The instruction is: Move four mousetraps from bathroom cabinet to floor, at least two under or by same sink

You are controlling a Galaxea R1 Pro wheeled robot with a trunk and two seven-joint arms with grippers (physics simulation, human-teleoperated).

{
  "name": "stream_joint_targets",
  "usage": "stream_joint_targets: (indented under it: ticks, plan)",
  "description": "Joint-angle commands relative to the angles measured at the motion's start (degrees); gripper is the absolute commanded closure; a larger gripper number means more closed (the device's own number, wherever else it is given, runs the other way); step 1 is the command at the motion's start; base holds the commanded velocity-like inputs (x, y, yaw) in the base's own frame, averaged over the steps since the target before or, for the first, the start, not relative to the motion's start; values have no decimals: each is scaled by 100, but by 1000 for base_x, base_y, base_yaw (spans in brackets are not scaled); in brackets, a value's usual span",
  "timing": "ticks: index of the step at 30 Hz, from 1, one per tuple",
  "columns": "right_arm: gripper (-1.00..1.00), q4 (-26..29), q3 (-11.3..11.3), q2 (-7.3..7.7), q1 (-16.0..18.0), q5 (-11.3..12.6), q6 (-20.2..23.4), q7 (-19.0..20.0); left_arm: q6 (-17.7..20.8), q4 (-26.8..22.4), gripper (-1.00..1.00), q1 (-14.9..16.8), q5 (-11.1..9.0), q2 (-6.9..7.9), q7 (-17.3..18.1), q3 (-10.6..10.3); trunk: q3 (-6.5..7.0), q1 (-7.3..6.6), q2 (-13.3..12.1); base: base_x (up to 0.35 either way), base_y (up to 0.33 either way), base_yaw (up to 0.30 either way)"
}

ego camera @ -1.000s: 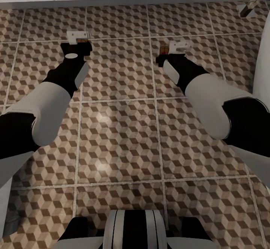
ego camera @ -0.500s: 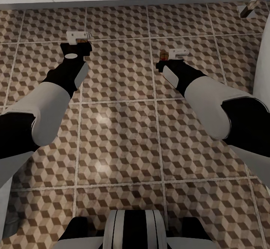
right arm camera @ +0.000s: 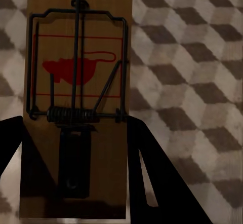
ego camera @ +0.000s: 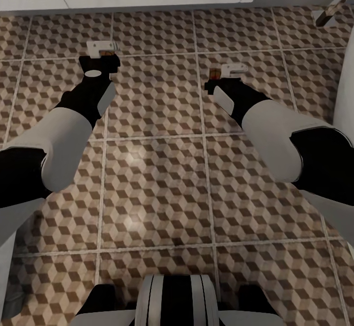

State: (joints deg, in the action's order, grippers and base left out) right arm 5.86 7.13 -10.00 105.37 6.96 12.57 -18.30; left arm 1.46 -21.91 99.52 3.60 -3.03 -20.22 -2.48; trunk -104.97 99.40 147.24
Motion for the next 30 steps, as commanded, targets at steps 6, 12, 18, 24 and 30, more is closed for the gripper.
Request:
stream_joint_targets:
  ticks: [6, 12, 18, 24, 30]
  plan:
    - [100, 12, 49, 0, 1, 77, 27, -33, 13, 3, 100, 1, 39, 2, -36, -27, -3, 1, 1, 78, 0, 0]
    - [100, 6, 44, 0, 1, 77, 27, -33, 13, 3, 100, 3, 44, 4, -35, -32, -3, 1, 1, 104, 0, 0]
    - [100, -1, 43, 0, 1, 77, 27, -33, 35, 9, 100, 3, 64, 8, -34, -33, -3, 1, 1, 26, 0, 0]
    - [100, 17, 50, 0, 1, 77, 27, -33, 38, 11, 100, 1, 57, 12, -34, -33, -3, 1, 1, 93, 0, 0]
    - [100, 44, 51, 0, 1, 72, 27, -33, 51, 11, 100, 0, 67, 13, -34, -33, -3, 1, 1, 31, 0, 0]
